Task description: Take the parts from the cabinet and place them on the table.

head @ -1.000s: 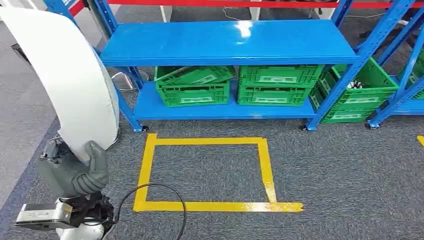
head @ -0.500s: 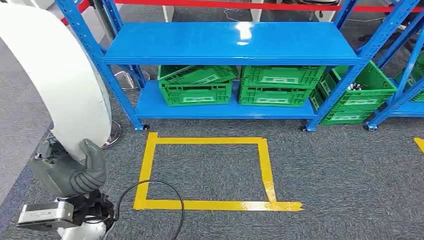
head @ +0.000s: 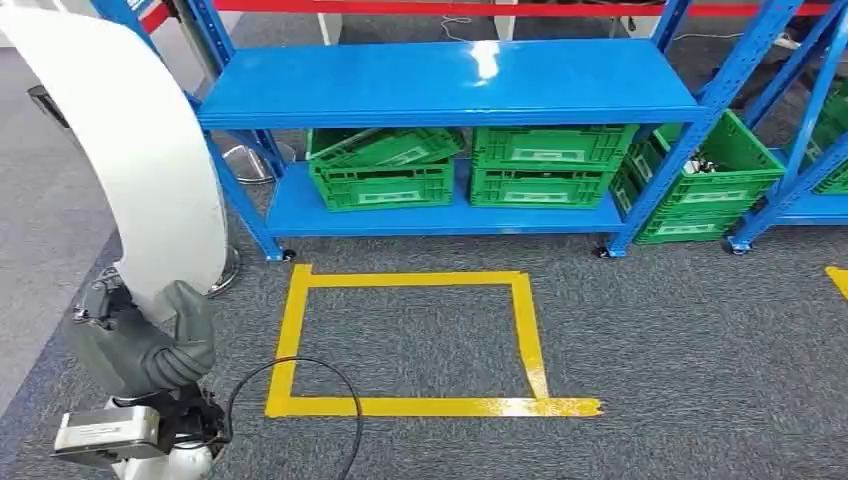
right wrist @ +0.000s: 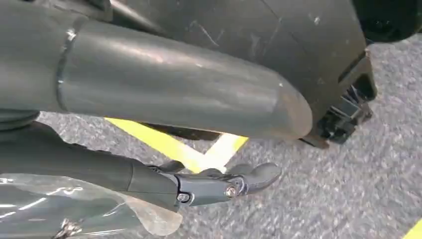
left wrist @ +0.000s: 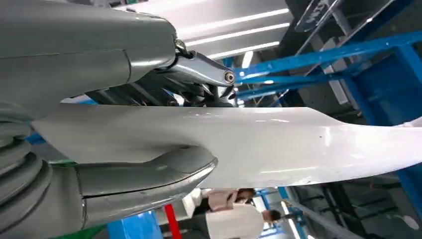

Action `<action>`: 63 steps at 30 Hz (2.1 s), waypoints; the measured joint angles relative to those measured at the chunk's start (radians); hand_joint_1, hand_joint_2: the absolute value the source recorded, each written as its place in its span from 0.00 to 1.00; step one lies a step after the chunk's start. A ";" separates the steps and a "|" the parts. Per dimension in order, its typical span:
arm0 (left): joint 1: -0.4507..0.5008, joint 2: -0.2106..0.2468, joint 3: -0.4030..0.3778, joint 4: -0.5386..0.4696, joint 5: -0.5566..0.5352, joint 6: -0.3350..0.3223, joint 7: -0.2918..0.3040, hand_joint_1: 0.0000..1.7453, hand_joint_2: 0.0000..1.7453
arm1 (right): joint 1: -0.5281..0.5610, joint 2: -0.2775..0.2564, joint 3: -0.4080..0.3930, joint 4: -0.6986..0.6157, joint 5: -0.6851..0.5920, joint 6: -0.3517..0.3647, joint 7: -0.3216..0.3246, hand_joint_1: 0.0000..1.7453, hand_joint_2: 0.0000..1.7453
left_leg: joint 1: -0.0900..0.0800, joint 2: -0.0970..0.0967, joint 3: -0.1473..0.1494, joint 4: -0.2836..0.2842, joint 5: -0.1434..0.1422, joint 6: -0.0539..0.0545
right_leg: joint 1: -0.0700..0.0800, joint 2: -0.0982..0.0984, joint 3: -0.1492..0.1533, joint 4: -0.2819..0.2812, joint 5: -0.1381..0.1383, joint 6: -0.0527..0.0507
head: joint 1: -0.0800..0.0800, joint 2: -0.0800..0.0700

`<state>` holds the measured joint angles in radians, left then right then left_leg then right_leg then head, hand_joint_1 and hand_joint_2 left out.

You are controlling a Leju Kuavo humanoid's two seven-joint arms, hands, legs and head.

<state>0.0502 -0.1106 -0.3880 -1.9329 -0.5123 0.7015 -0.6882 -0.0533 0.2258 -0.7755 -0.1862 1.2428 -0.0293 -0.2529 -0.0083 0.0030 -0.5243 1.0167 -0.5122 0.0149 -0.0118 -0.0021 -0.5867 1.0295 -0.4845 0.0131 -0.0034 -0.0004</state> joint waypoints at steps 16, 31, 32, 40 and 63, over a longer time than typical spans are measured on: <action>0.009 -0.003 0.009 0.000 0.023 0.000 -0.005 1.00 1.00 | 0.003 -0.006 -0.002 0.000 0.003 0.054 0.006 0.00 0.00 | 0.009 -0.098 -0.048 -0.002 0.045 0.000 | -0.006 0.078 0.050 -0.016 -0.032 0.014 | 0.004 0.000; 0.011 0.018 0.009 -0.002 0.025 0.000 0.008 1.00 1.00 | 0.000 -0.007 -0.003 0.000 0.005 0.057 0.004 0.00 0.00 | 0.001 0.076 -0.027 -0.010 0.029 -0.015 | 0.000 -0.114 0.050 -0.024 -0.025 0.006 | -0.010 0.000; 0.013 0.019 0.009 -0.002 0.026 0.000 0.009 1.00 1.00 | 0.001 -0.007 -0.003 0.000 0.005 0.057 0.004 0.00 0.00 | 0.000 0.066 -0.032 -0.008 0.029 -0.013 | 0.000 -0.125 0.052 -0.026 -0.024 0.010 | -0.013 0.000; 0.013 0.023 0.008 -0.001 0.027 0.000 0.022 1.00 1.00 | 0.005 -0.009 -0.004 0.000 0.005 0.058 0.001 0.00 0.00 | 0.005 -0.040 -0.041 -0.022 0.052 0.021 | -0.005 0.001 -0.088 0.272 -0.161 0.024 | -0.003 0.000; 0.002 0.039 0.000 -0.002 0.044 0.000 0.039 1.00 1.00 | 0.000 -0.010 -0.005 0.000 0.005 0.069 -0.007 0.00 0.00 | -0.012 0.050 -0.069 0.006 0.049 -0.001 | 0.002 -0.126 0.074 -0.022 -0.055 0.009 | -0.019 0.000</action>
<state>0.0519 -0.0721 -0.3876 -1.9345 -0.4685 0.7015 -0.6496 -0.0535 0.2163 -0.7801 -0.1862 1.2474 0.0397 -0.2598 -0.0205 0.0532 -0.5933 1.0228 -0.4628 0.0141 -0.0101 -0.1277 -0.5129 1.0073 -0.5392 0.0218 -0.0221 -0.0004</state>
